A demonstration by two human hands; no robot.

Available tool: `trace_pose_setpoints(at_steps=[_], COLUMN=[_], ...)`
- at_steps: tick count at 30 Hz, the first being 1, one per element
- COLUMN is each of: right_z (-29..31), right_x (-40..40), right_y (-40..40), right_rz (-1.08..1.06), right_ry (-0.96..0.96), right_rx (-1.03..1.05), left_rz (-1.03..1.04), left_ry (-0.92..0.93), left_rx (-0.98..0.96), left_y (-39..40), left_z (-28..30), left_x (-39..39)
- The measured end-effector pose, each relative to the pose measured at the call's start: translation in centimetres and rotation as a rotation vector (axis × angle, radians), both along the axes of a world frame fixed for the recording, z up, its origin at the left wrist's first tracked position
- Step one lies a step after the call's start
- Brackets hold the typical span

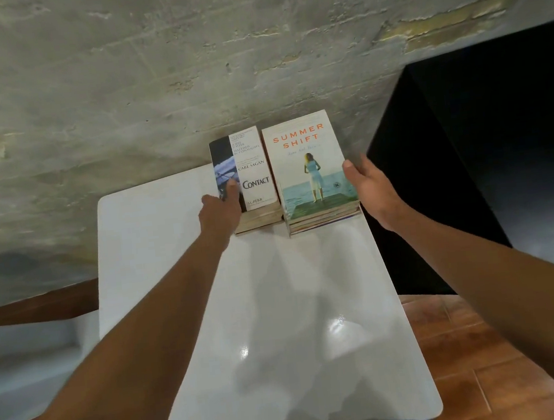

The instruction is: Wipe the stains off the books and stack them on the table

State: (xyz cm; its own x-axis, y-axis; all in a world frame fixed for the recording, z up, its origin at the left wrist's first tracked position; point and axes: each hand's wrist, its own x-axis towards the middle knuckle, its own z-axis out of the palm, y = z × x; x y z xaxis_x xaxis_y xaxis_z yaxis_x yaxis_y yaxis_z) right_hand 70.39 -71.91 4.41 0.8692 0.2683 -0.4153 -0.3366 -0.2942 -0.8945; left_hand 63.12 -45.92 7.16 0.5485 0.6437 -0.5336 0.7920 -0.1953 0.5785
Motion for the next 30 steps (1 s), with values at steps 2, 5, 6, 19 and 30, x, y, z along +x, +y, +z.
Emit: trace_pose_setpoints(at_steps=[2, 5, 6, 19, 30], right_z=[0.0, -0.1, -0.2, 0.2, 0.5], right_x=[-0.1, -0.4, -0.4, -0.5, 0.2], right_y=[1.2, 2.5, 2.7, 3.1, 3.0], right_rz=[-0.014, -0.073, -0.095, 0.015, 0.112], right_ry=[0.033, 0.014, 0.005, -0.054, -0.057], right_rx=[-0.056, -0.111, -0.106, -0.225, -0.456], left_rz=[0.015, -0.063, -0.101, -0.295, -0.249], left_ry=[0.015, -0.142, -0.190, -0.136, -0.094], left_rx=[-0.212, -0.262, -0.241, -0.100, -0.147], left_y=[-0.1, -0.3, -0.1, 1.5, 1.9], left_z=[-0.1, -0.9, -1.0, -0.6, -1.1], left_x=[0.2, 0.2, 0.1, -0.2, 0.0])
